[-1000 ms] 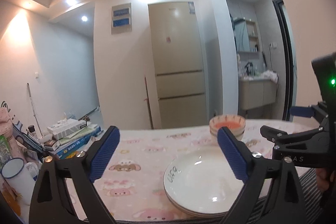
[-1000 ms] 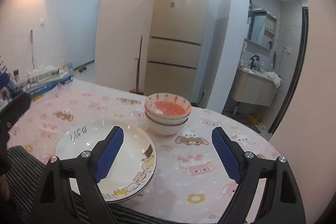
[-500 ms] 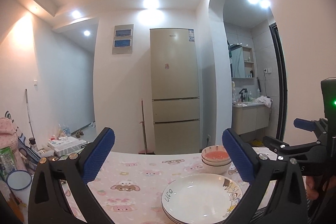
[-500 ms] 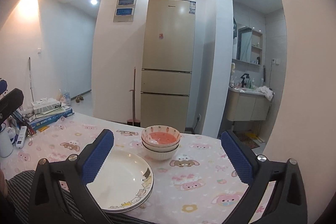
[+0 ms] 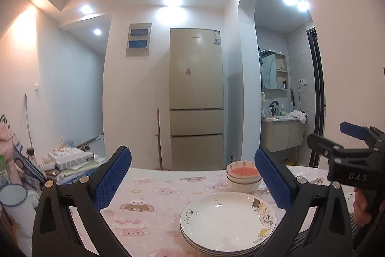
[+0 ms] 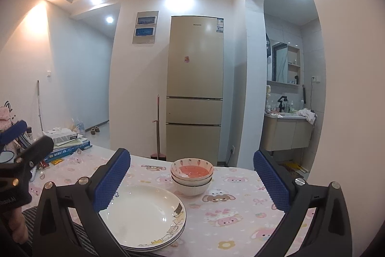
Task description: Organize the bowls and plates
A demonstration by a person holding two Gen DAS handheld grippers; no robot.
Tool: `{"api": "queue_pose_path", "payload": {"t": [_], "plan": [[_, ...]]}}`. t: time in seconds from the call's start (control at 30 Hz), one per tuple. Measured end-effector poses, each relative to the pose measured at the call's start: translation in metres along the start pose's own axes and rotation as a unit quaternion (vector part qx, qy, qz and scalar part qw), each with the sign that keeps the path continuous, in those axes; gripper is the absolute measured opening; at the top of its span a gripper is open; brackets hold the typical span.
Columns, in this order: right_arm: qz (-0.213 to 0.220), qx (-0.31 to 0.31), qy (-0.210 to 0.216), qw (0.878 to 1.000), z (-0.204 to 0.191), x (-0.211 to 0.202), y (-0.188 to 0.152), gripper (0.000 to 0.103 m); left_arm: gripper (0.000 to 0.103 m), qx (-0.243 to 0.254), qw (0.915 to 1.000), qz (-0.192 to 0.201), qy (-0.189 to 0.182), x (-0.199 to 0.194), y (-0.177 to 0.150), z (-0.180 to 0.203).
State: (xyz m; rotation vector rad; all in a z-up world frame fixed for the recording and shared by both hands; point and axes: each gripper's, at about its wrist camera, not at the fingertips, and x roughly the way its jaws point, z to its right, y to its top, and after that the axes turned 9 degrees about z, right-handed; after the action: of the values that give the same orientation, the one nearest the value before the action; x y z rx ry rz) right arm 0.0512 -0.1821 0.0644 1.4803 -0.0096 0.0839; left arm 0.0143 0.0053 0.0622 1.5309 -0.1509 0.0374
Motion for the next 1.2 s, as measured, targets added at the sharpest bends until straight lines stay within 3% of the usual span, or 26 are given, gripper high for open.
{"api": "queue_pose_path", "payload": {"t": [0.23,0.33,0.43,0.8,0.97,1.2], "plan": [[0.029,-0.033,-0.002,0.999,-0.013,0.003,-0.025,0.103,0.102,0.018,0.9998,-0.005,0.007,0.002,-0.025,0.005],[0.018,-0.037,-0.003,0.999,-0.017,0.008,-0.037,0.103,0.102,0.036,0.999,-0.015,0.021,0.008,-0.038,0.005],[0.009,-0.013,0.002,1.0,-0.014,0.012,-0.047,0.103,0.102,0.026,0.9992,-0.031,0.006,0.012,-0.047,0.003],[-0.002,-0.011,0.003,1.0,-0.011,0.016,-0.072,0.103,0.102,0.016,0.9996,-0.02,0.013,0.005,-0.05,0.002],[0.012,-0.008,-0.012,1.0,-0.008,0.011,-0.074,0.103,0.102,-0.014,0.9993,-0.026,0.024,0.006,-0.05,-0.011],[0.013,-0.004,-0.014,1.0,-0.005,0.011,-0.073,0.103,0.102,-0.002,0.9995,-0.015,0.027,0.001,-0.05,-0.005]]}}
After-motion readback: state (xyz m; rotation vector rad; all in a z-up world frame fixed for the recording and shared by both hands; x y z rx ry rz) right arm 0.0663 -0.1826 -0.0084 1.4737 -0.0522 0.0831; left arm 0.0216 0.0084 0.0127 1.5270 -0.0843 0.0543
